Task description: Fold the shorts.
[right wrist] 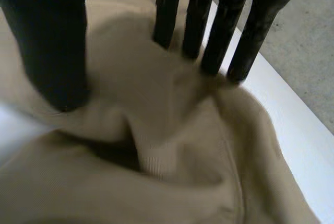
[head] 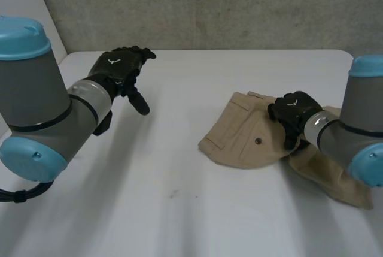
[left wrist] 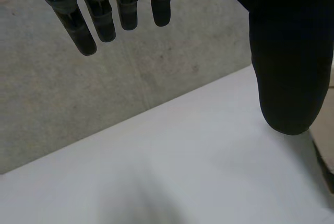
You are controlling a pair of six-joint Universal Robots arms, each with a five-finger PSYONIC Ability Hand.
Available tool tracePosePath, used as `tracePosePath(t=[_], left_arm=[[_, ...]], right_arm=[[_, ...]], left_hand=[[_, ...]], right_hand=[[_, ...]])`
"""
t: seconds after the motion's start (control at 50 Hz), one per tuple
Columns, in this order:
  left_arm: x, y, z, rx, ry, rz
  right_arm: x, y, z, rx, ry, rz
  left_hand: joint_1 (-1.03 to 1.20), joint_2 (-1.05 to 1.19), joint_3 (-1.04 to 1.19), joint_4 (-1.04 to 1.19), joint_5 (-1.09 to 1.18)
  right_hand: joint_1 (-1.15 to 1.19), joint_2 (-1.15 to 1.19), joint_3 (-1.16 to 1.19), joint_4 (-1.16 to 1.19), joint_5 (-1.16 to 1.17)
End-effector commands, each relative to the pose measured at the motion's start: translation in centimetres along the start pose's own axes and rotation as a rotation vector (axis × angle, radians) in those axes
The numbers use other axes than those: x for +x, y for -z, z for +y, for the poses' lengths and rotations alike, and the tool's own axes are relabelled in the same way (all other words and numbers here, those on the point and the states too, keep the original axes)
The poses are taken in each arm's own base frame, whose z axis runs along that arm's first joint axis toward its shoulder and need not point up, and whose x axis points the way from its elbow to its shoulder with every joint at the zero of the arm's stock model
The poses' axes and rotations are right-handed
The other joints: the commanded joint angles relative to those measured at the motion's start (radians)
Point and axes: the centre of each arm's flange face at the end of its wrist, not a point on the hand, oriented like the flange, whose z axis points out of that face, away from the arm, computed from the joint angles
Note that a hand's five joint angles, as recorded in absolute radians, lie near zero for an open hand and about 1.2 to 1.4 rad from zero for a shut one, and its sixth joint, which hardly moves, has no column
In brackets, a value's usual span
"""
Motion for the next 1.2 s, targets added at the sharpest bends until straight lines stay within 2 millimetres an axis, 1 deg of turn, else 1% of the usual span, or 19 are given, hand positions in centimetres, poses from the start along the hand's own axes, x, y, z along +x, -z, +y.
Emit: tracePosePath(t=[0.02, 0.1, 0.16, 0.26, 0.32, 0.34, 0.42, 0.52, 0.58, 0.62, 0.66, 0.68, 0.78, 0.86, 0.88, 0.9, 1.04, 1.1, 1.2], left_arm=[[-1.3, 0.5, -1.8, 0.049, 0.0, -0.042], [-2.4, 0.9, -3.1, 0.086, 0.002, -0.071], [-3.6, 1.5, -5.0, 0.142, 0.0, -0.106], [-6.4, 2.1, -7.2, 0.224, -0.002, -0.183], [-8.1, 2.4, -8.1, 0.255, -0.007, -0.231], [-8.4, 2.5, -8.3, 0.259, -0.007, -0.24], [-9.7, 2.5, -8.8, 0.273, -0.009, -0.273], [-10.3, 2.5, -9.1, 0.281, -0.009, -0.291], [-10.4, 2.5, -9.0, 0.273, -0.008, -0.293], [-10.4, 2.5, -8.8, 0.261, -0.006, -0.293], [-10.3, 2.5, -8.1, 0.229, 0.0, -0.291], [-10.3, 2.5, -7.8, 0.216, 0.004, -0.29], [-9.8, 2.9, -4.6, 0.055, 0.027, -0.279], [-8.7, 3.8, -1.2, -0.102, 0.05, -0.239], [-8.4, 4.0, -0.5, -0.131, 0.053, -0.229], [-8.0, 4.4, 0.8, -0.179, 0.06, -0.208], [-5.4, 5.9, 5.6, -0.299, 0.02, -0.021], [-4.8, 6.2, 6.9, -0.317, -0.012, 0.021], [-4.2, 6.1, 8.9, -0.325, -0.079, 0.038]], right_arm=[[0.2, -1.8, -0.4, 0.123, -0.023, 0.073], [-1.8, -1.7, -1.7, 0.18, 0.005, 0.043], [-5.0, -0.5, -3.9, 0.249, 0.037, -0.029], [-11.5, 3.2, -9.0, 0.42, 0.101, -0.165], [-14.2, 4.9, -10.2, 0.475, 0.116, -0.231], [-15.9, 5.9, -11.0, 0.509, 0.12, -0.275], [-19.1, 7.6, -11.7, 0.559, 0.12, -0.363], [-20.9, 8.3, -12.1, 0.604, 0.098, -0.398], [-21.0, 8.4, -12.6, 0.629, 0.06, -0.402], [-20.9, 8.5, -12.7, 0.632, 0.046, -0.405], [-20.5, 8.8, -12.8, 0.625, 0.044, -0.39], [-20.3, 8.9, -12.7, 0.619, 0.046, -0.385], [-18.5, 10.2, -12.0, 0.556, 0.051, -0.371], [-13.4, 10.0, -11.2, 0.467, 0.009, -0.289], [-11.4, 9.5, -10.2, 0.407, -0.008, -0.252], [-10.7, 9.3, -9.6, 0.376, -0.013, -0.24], [-6.4, 8.2, -4.6, 0.199, -0.09, -0.179], [-5.8, 8.1, -2.6, 0.165, -0.117, -0.182], [-5.9, 8.2, -1.1, 0.174, -0.125, -0.17]], left_hand=[[0.0, 0.007, -0.001, 0.005, -0.01], [-0.003, 0.004, -0.004, 0.002, -0.013], [-0.008, -0.002, -0.01, -0.004, -0.019], [-0.011, -0.005, -0.012, -0.007, -0.022], [-0.008, -0.002, -0.01, -0.004, -0.019], [-0.008, -0.002, -0.01, -0.004, -0.019], [-0.008, -0.002, -0.009, -0.004, -0.019], [-0.003, 0.004, -0.004, 0.002, -0.013], [-0.003, 0.004, -0.004, 0.002, -0.013], [-0.003, 0.004, -0.004, 0.002, -0.013], [-0.003, 0.004, -0.004, 0.002, -0.013], [-0.003, 0.004, -0.004, 0.002, -0.013], [0.0, 0.007, -0.001, 0.005, -0.01], [0.027, 0.033, 0.026, 0.031, 0.016], [0.027, 0.033, 0.026, 0.031, 0.017], [0.03, 0.036, 0.029, 0.034, 0.019], [0.041, 0.048, 0.04, 0.046, 0.031], [0.071, 0.077, 0.07, 0.075, 0.06], [0.212, 0.218, 0.211, 0.216, 0.201]], right_hand=[[0.872, 0.774, 0.779, 0.793, 0.803], [0.872, 0.774, 0.779, 0.793, 0.803], [0.872, 0.774, 0.779, 0.793, 0.803], [0.872, 0.774, 0.779, 0.793, 0.803], [0.872, 0.774, 0.779, 0.793, 0.803], [0.872, 0.774, 0.779, 0.793, 0.803], [0.872, 0.774, 0.779, 0.793, 0.803], [0.872, 0.774, 0.779, 0.793, 0.803], [0.872, 0.774, 0.779, 0.793, 0.803], [0.479, 0.381, 0.386, 0.4, 0.41], [-0.2, -0.298, -0.293, -0.28, -0.269], [-0.35, -0.448, -0.442, -0.429, -0.419], [-0.35, -0.448, -0.442, -0.429, -0.419], [-0.35, -0.448, -0.442, -0.429, -0.419], [-0.35, -0.448, -0.442, -0.429, -0.419], [-0.35, -0.448, -0.442, -0.429, -0.419], [-0.35, -0.448, -0.442, -0.429, -0.419], [-0.35, -0.448, -0.442, -0.429, -0.419], [-0.35, -0.448, -0.442, -0.429, -0.419]])
